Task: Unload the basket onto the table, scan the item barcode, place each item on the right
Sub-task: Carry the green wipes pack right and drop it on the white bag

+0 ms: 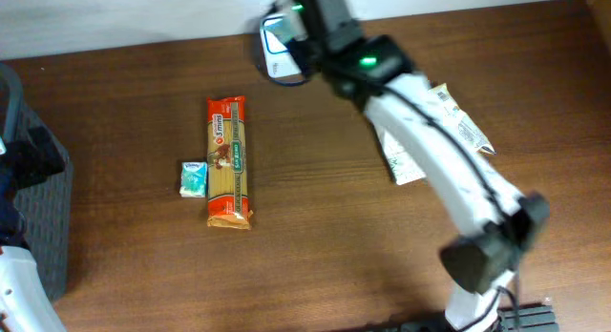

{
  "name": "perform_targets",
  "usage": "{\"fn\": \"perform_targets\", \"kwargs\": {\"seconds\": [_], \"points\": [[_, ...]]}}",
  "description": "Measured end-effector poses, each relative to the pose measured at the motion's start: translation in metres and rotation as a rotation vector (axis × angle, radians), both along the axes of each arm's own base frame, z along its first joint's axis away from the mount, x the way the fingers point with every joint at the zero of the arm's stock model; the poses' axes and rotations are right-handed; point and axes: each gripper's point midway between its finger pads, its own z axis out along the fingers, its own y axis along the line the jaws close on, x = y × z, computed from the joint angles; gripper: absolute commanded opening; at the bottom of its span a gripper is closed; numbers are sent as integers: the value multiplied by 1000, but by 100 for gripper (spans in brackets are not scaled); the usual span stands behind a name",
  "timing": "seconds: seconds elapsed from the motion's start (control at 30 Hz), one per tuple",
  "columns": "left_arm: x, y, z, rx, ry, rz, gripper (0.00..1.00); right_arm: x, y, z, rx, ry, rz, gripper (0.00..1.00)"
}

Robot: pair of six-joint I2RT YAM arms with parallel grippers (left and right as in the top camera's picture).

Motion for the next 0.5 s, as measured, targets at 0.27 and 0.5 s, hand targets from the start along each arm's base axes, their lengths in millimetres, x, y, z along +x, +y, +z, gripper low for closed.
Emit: {"fn": "perform_targets", "kwargs": {"seconds": [0.27,0.5], "points": [[0,0,0,0,0,0,99,-53,-161,-49,265,449,-455,4],[0,0,0,0,0,0,99,-64,-239,-173,291,778,-722,8]]}}
